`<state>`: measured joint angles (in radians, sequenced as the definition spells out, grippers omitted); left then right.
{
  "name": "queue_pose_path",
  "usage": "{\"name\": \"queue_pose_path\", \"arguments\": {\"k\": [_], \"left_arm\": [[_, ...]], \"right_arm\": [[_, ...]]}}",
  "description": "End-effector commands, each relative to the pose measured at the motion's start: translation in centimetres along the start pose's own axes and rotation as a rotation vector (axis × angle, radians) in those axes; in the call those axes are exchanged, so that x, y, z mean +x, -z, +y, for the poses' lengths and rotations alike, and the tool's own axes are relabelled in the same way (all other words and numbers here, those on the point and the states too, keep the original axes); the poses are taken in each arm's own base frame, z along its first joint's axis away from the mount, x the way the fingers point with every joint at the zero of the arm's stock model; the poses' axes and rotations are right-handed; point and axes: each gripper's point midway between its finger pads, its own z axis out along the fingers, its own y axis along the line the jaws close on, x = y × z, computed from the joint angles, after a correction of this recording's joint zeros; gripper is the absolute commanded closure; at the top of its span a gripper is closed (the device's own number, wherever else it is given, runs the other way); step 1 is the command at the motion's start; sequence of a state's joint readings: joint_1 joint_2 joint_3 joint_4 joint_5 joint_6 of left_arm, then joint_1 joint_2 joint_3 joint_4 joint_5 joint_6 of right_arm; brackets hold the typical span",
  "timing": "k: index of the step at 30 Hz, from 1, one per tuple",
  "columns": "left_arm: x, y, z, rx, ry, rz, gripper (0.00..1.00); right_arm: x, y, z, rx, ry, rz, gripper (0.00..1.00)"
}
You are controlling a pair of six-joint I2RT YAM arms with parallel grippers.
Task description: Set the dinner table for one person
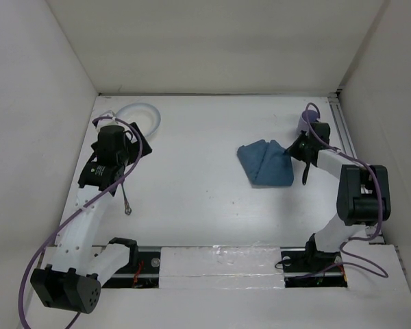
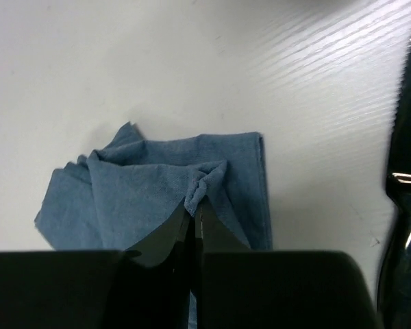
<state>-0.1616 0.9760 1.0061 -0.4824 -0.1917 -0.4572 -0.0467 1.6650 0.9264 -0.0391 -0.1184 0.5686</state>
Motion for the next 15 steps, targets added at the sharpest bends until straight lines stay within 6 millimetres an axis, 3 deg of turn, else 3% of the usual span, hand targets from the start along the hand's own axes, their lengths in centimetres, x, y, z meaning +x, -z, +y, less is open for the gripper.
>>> {"name": "queue_pose_path", "arguments": {"k": [1,4,7,8,11,12,15], "left_arm": [[-0.6,-0.1,-0.3,0.015,-0.004,-0.023,0.00],[-0.4,-0.3,-0.7,0.036,-0.004,-0.011,0.00],[0.5,-0.8,-2.5,0.112,0.016,0.052,0.00],[1.0,-0.5,-4.2,0.198,0.030,0.097,0.00],[2.1,-1.0,-7.5,0.343,0.118,0.187,0.00],[3.0,-0.8,-9.5,0.460,0.153,0.231,0.00],[5.3,-1.9,-11.9,0.583,0.286,0.352,0.00]], "right_arm": [[-1.6,1.9,3.5,-0.175,0.023,-0.058,0.97],[-0.5,3.0,5.6,-0.247,0.054,-0.042,1.00],[0.8,5.1,9.1,-0.354,0.112,-0.040,1.00],[2.0,6.2,10.6,-0.393,0.143,-0.032,1.00],[4.2,7.7,12.7,-0.465,0.230,-0.018,1.00],[6.1,8.7,13.8,-0.514,0.288,0.008,1.00],[9.3,10.7,16.2,-0.607,0.389,0.038,1.00]]}}
